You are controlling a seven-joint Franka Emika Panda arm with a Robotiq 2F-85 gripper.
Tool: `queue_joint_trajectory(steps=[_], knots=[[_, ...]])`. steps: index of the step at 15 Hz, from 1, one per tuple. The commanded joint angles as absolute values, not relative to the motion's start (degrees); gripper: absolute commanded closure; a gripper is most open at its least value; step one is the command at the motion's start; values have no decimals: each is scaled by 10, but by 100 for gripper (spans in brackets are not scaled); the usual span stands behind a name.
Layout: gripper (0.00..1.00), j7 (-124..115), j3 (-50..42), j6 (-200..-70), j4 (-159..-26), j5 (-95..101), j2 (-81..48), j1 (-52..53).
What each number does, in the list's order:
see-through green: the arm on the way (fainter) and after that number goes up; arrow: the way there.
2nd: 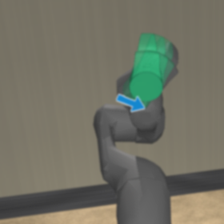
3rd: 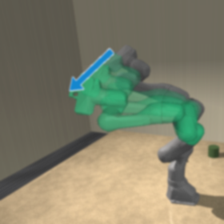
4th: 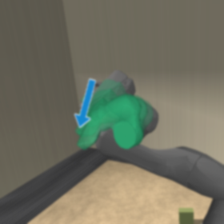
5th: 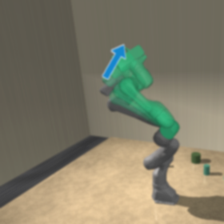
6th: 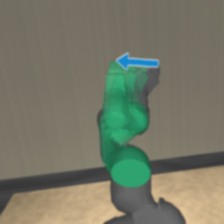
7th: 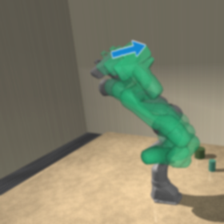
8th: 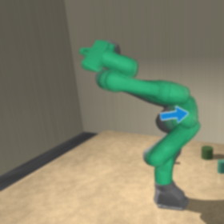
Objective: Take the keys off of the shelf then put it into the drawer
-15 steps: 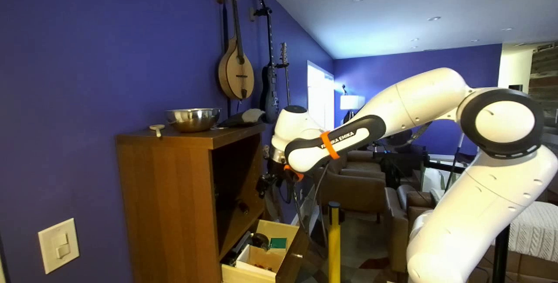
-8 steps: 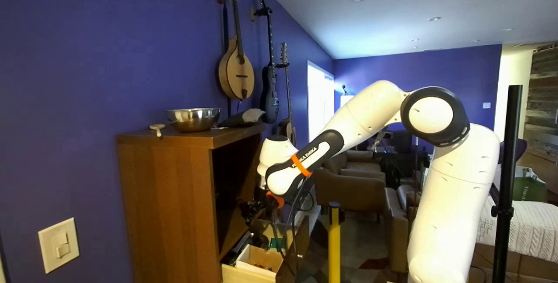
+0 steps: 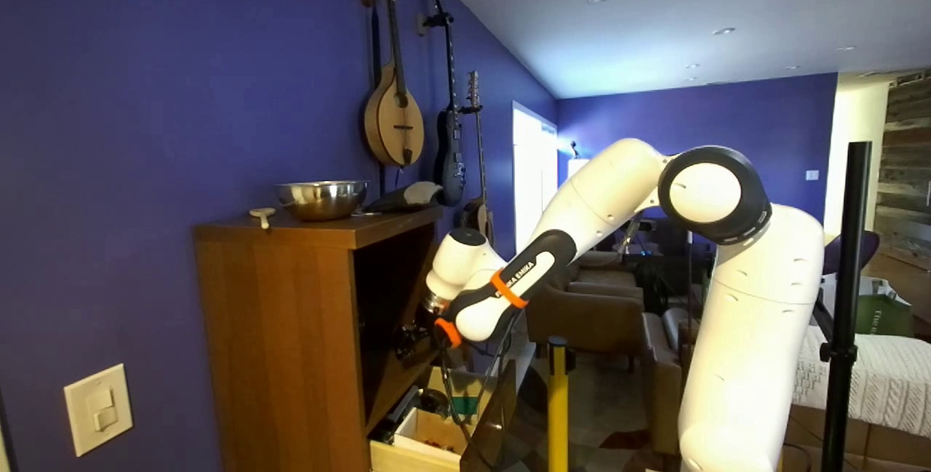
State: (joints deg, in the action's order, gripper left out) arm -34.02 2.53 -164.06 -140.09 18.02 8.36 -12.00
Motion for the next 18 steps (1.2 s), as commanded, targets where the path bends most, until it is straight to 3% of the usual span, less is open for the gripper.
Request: queue_joint_trajectory(steps=[1, 5, 14, 18], knots=[[0, -496, 69, -1719, -1389, 327, 63, -206], [0, -646, 98, -1697, -1354, 470, 43, -256], [0, -691, 117, -1691, -1304, 497, -45, -233], [9, -696, 109, -1683, -1286, 482, -61, -234]])
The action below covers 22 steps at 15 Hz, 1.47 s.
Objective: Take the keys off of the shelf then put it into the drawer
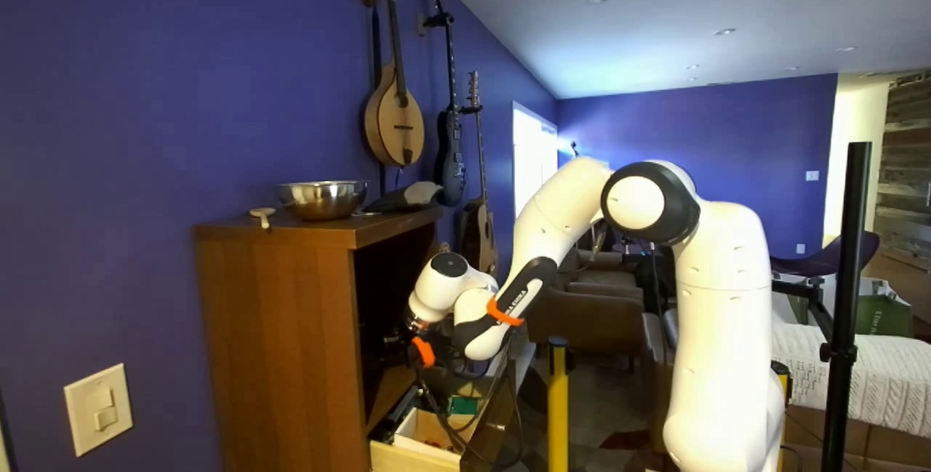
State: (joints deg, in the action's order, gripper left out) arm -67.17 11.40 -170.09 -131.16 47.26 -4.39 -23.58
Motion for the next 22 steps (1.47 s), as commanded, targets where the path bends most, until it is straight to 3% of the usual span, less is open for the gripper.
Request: queue_joint_trajectory(steps=[1, 4, 9, 12, 13, 14, 17, 22], knots=[[11, -698, 107, -1674, -1281, 481, -64, -234], [20, -699, 107, -1637, -1271, 467, -72, -234], [54, -740, 103, -1604, -1253, 490, -76, -231], [67, -760, 101, -1595, -1244, 496, -81, -231], [82, -767, 100, -1594, -1241, 501, -84, -230], [90, -772, 100, -1592, -1238, 503, -86, -229], [100, -778, 103, -1578, -1239, 504, -82, -228], [100, -725, 121, -1563, -1278, 442, -38, -230]])
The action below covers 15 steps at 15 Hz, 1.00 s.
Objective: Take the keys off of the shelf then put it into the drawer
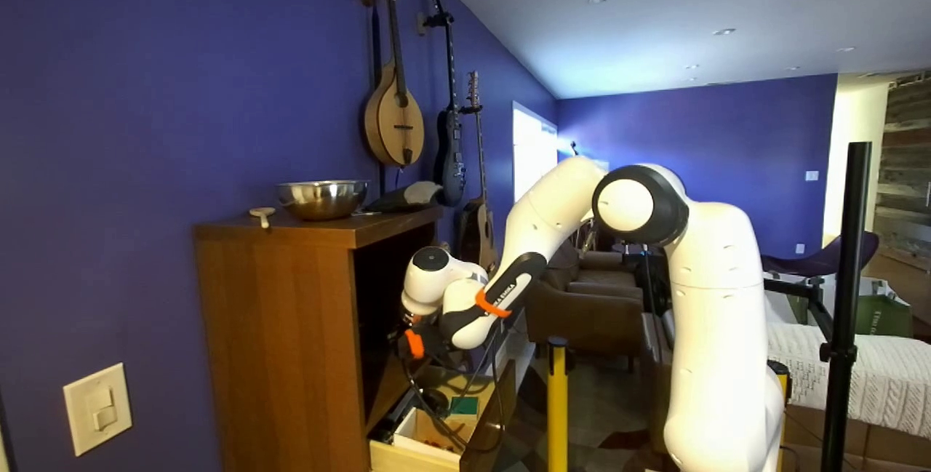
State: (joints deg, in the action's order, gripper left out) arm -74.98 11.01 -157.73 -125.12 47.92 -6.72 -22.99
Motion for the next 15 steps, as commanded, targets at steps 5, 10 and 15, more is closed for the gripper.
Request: queue_joint_trajectory(steps=[5, 10, 15], knots=[[99, -497, 159, -1613, -1382, 218, 37, -241], [99, -362, 26, -1599, -1471, 67, 153, -115], [99, -265, -19, -1581, -1535, -15, 252, -86]])
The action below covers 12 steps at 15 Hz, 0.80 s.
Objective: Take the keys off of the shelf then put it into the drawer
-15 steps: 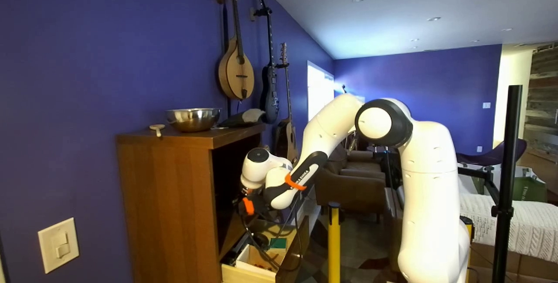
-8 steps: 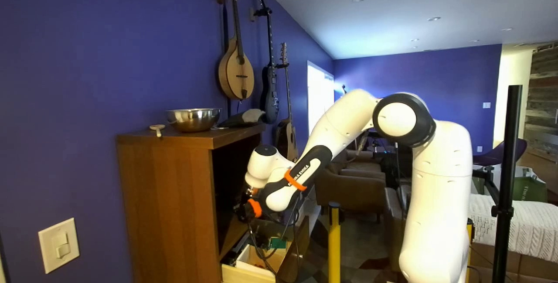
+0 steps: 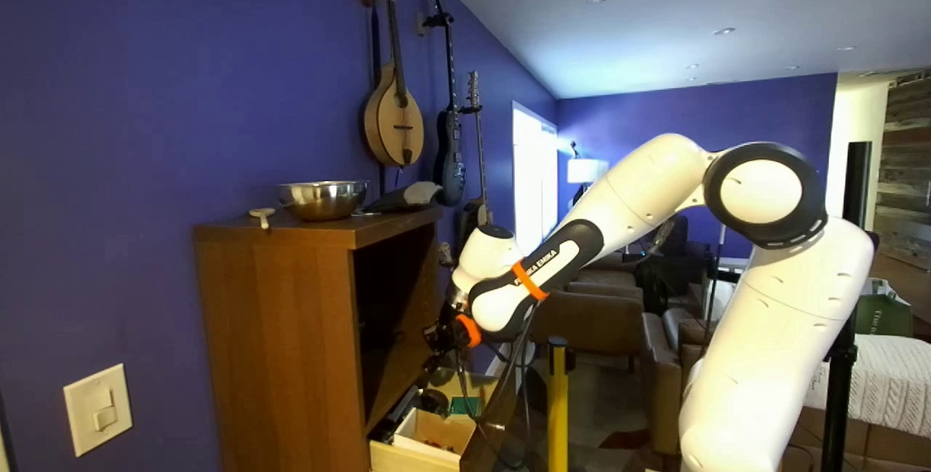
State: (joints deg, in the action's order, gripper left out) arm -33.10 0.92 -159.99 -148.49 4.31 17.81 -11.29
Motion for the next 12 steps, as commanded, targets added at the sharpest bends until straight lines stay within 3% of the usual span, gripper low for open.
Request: queue_joint_trajectory(steps=[1, 4, 12], knots=[[99, -246, -24, -1566, -1543, -28, 268, -84], [99, -230, -21, -1534, -1541, -33, 273, -97], [99, -327, 53, -1651, -1511, 29, 155, -186]])
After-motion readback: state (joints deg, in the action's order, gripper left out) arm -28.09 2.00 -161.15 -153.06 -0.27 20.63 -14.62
